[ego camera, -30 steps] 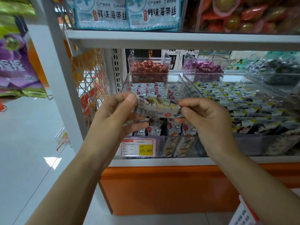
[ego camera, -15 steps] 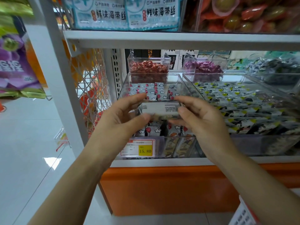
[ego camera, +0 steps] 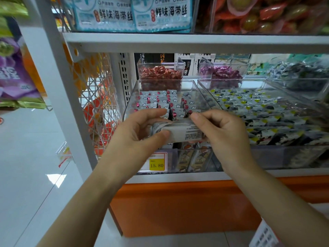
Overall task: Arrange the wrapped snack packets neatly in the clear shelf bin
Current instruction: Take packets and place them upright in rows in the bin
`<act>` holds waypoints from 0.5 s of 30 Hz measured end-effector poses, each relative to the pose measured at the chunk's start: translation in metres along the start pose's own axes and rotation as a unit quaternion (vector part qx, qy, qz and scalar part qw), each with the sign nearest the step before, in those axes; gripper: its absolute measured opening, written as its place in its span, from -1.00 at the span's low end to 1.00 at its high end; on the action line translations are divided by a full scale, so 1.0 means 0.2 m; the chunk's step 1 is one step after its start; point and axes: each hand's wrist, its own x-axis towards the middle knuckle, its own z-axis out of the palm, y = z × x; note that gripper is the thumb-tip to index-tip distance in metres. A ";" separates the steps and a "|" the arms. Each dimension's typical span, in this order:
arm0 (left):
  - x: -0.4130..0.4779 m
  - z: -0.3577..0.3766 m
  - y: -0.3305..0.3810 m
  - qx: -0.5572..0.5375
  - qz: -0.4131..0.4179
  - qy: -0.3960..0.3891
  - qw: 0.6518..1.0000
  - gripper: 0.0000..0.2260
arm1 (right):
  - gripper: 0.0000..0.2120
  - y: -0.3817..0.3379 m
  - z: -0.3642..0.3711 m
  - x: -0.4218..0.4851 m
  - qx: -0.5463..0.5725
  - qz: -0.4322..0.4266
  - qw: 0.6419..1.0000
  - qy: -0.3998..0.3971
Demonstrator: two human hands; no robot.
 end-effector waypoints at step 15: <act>0.02 -0.01 0.01 0.029 0.004 0.176 0.984 -0.86 | -0.67 -0.01 0.00 -0.01 0.039 0.020 0.992 -0.121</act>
